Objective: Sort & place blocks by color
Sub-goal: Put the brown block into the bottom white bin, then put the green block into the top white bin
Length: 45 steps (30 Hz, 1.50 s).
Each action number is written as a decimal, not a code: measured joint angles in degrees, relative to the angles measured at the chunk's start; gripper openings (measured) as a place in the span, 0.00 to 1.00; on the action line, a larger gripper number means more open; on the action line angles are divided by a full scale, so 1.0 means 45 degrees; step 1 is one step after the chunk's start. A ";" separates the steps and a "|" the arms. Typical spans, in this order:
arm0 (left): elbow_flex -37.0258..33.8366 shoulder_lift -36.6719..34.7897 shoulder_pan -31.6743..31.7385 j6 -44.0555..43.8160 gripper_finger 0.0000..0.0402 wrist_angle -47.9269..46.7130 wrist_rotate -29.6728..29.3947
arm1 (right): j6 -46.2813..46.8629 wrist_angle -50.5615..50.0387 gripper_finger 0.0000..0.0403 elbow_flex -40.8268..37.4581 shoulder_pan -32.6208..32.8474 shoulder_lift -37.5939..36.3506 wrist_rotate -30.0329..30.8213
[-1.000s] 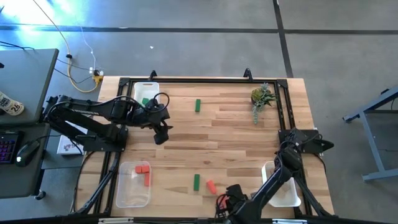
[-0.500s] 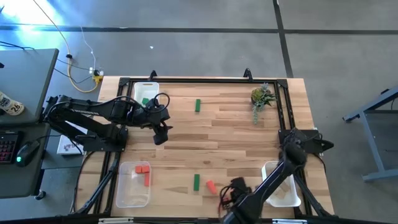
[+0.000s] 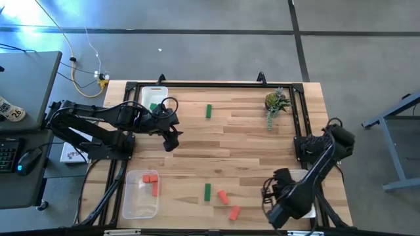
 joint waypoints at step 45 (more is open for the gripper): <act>0.0006 0.2799 0.3738 -0.3452 0.51 0.4411 0.0839 | -0.0354 0.0015 0.61 -0.1958 0.0230 -0.0829 0.0206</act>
